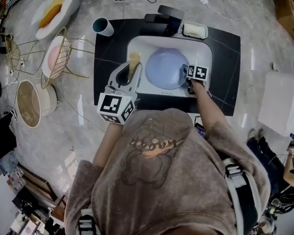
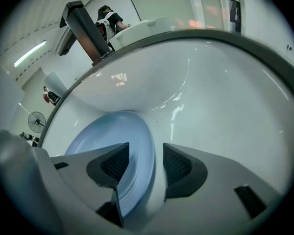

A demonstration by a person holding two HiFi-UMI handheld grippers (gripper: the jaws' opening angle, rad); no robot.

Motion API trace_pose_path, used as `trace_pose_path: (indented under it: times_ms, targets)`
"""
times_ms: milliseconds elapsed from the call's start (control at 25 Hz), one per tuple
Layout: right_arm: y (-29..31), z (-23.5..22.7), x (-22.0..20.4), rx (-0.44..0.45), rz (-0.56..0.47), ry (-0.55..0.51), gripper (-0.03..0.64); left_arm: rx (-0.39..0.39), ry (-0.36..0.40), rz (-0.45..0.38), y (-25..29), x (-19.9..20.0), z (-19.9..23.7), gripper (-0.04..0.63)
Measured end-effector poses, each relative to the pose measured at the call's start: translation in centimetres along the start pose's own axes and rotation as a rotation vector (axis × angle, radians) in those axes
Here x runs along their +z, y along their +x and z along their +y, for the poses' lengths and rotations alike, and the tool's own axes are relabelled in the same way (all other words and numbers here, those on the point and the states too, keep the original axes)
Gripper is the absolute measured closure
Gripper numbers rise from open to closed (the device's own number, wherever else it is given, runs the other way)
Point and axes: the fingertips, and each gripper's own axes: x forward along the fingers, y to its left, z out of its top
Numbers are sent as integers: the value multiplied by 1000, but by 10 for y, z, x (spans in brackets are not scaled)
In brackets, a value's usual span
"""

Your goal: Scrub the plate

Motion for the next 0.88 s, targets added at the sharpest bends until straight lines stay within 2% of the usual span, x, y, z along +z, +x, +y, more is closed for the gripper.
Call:
trace_pose_path:
  times_ms: [160,360,480,760,880]
  targets:
    - [10,0,-3,16,22,65,434,21,-3,-2,-4,1,5,517]
    - [19,0,-5,6,59,80,485,49,-6,-1,-12,0,10,517]
    - [19,-4,-8,5,72,120,555,60,-10,1,-18,-3,12,517]
    - [9,2,-8,111,52,223,591,61,-23,-6,-27,-7,11,517]
    - [-2,8,-1,123,22,184,595,49,-27,-11,-29,-9,8,517]
